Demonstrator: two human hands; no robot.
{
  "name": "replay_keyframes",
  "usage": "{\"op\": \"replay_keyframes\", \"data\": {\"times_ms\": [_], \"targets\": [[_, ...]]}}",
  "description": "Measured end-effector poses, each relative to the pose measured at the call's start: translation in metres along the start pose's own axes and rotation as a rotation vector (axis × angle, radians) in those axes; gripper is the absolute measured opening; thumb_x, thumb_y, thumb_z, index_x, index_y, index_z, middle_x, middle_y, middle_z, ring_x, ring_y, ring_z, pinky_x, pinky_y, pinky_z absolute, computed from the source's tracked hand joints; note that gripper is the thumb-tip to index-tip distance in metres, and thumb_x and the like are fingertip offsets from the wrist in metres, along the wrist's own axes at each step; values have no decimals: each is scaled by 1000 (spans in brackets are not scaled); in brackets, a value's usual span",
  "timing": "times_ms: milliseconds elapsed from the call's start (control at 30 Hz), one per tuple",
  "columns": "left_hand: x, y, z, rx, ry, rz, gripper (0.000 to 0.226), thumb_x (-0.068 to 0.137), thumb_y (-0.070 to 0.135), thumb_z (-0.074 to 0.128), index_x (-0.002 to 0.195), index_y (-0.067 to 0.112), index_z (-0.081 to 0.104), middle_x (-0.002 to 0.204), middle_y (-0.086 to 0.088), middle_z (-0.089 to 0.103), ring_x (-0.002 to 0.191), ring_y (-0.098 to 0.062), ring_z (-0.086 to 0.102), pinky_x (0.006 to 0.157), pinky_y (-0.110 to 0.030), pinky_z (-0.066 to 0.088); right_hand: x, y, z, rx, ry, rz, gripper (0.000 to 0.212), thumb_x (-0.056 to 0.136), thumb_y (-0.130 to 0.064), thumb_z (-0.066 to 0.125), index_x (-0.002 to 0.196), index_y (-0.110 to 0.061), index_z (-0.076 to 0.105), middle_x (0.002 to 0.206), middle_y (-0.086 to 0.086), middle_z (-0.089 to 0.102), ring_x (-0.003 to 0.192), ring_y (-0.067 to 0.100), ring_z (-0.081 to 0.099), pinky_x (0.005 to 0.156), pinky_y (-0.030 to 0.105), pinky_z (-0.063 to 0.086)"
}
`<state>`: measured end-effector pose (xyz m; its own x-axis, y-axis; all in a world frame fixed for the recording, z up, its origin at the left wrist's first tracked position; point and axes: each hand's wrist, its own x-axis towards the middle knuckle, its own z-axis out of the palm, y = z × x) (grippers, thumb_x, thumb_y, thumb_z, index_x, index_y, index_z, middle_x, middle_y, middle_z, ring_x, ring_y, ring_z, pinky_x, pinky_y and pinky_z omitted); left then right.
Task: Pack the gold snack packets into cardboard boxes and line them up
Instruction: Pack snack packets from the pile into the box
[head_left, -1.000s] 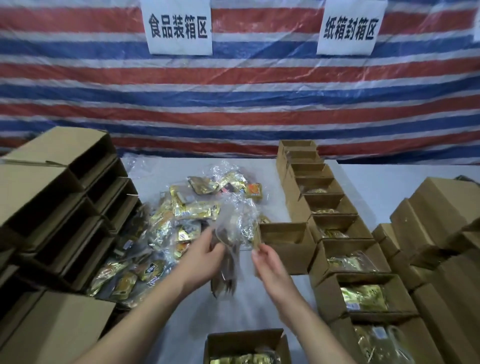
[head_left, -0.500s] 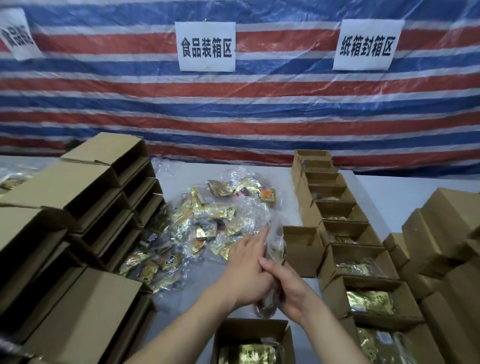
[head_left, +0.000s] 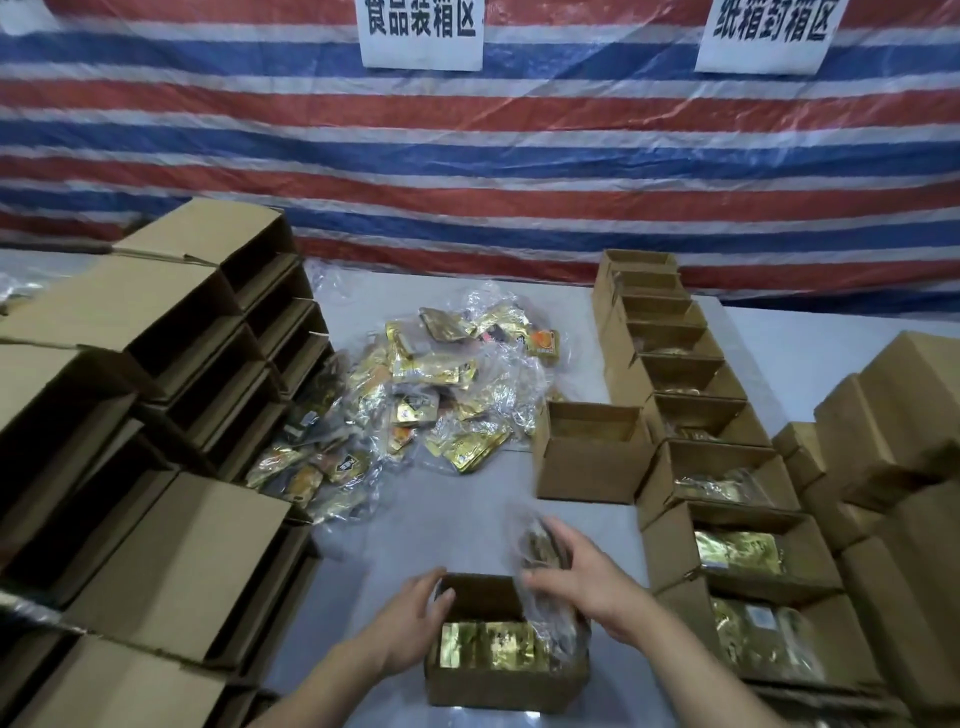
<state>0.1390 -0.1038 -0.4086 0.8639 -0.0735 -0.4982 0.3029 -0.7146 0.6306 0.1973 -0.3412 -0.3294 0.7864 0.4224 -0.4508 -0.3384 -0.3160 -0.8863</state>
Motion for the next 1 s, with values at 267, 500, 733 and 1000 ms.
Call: {"op": "replay_keyframes", "data": {"times_ms": [267, 500, 733, 1000], "targets": [[0, -9, 20, -384, 26, 15, 21, 106, 27, 34, 114, 32, 53, 113, 18, 59, 112, 10, 55, 91, -1, 34, 17, 41, 26, -595, -283, 133, 30, 68, -50, 66, 90, -28, 70, 78, -14, 67, 72, -3, 60, 78, 25, 51], [3, -20, 31, -337, 70, 16, 36, 105, 31, 34, 137, 18, 45, 137, 9, 46, 132, -3, 39, 112, -12, 21, 41, 62, 57, -1021, -357, 92, 39, 81, -45, 67, 114, -25, 63, 111, 3, 68, 105, 25, 64, 93, 38, 52], [6, -22, 35, -385, 105, 33, 24, 105, 31, 36, 124, 26, 51, 125, 13, 53, 120, 0, 47, 91, 5, 25, 46, 66, 59, -908, -315, 196, 69, 76, -44, 76, 137, -23, 52, 138, -3, 57, 127, 19, 54, 106, 31, 43], [5, -21, 35, -402, 117, 65, 18, 104, 30, 38, 105, 40, 52, 112, 25, 57, 110, 19, 49, 90, 2, 30, 37, 61, 57, -1026, -287, 333, 33, 93, -44, 48, 86, -18, 67, 104, 11, 66, 111, 28, 62, 82, 28, 44]]}}
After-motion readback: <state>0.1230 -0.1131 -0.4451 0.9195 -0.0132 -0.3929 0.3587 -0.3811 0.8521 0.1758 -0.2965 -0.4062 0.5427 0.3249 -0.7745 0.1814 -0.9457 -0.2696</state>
